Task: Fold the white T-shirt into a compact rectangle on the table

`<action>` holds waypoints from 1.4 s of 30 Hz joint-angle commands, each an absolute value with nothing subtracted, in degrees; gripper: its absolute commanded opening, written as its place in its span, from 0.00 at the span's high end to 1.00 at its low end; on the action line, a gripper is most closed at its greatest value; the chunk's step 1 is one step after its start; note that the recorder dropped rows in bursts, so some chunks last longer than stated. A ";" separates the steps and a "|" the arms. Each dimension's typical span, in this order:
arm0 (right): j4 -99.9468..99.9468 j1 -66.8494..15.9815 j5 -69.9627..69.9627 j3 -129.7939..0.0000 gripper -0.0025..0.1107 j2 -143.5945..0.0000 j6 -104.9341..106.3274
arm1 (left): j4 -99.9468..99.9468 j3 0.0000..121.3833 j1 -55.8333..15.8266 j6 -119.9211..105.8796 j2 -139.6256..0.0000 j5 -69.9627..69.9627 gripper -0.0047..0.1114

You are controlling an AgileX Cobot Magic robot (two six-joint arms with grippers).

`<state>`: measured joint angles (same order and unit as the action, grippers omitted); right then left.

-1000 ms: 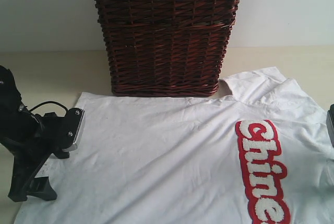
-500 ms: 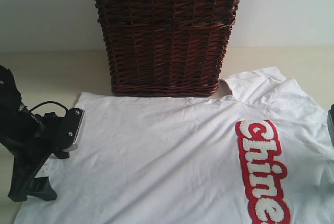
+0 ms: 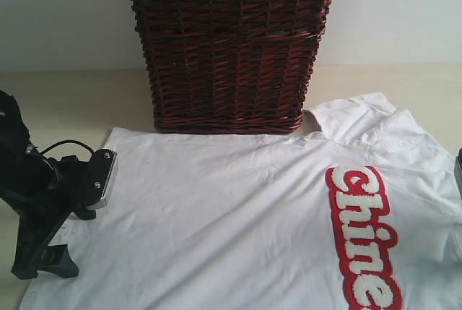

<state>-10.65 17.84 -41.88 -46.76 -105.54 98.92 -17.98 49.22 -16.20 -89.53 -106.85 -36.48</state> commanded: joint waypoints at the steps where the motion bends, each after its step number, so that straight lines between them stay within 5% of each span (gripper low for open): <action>1: -6.32 18.06 -44.37 -44.46 0.46 -107.97 98.83 | -19.15 47.91 -16.50 -90.01 -109.34 -33.54 0.25; 9: -1.97 18.06 -43.58 -44.46 0.45 -107.97 99.39 | -20.35 47.91 -16.50 -90.01 -109.34 -33.17 0.25; 16: -1.39 18.06 -39.16 -44.46 0.25 -107.97 99.91 | -20.35 47.91 -16.50 -90.01 -109.34 -32.93 0.25; 34: 1.63 18.06 -42.55 -44.46 0.24 -107.63 99.47 | -20.35 47.91 -16.50 -90.01 -109.34 -32.80 0.25; 42: -5.99 18.06 -42.86 -44.46 0.24 -96.58 101.76 | -20.35 47.91 -16.50 -90.01 -109.34 -32.80 0.25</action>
<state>-2.85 17.72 -42.27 -44.68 -100.51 100.74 -19.68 49.22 -16.20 -89.87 -106.85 -36.48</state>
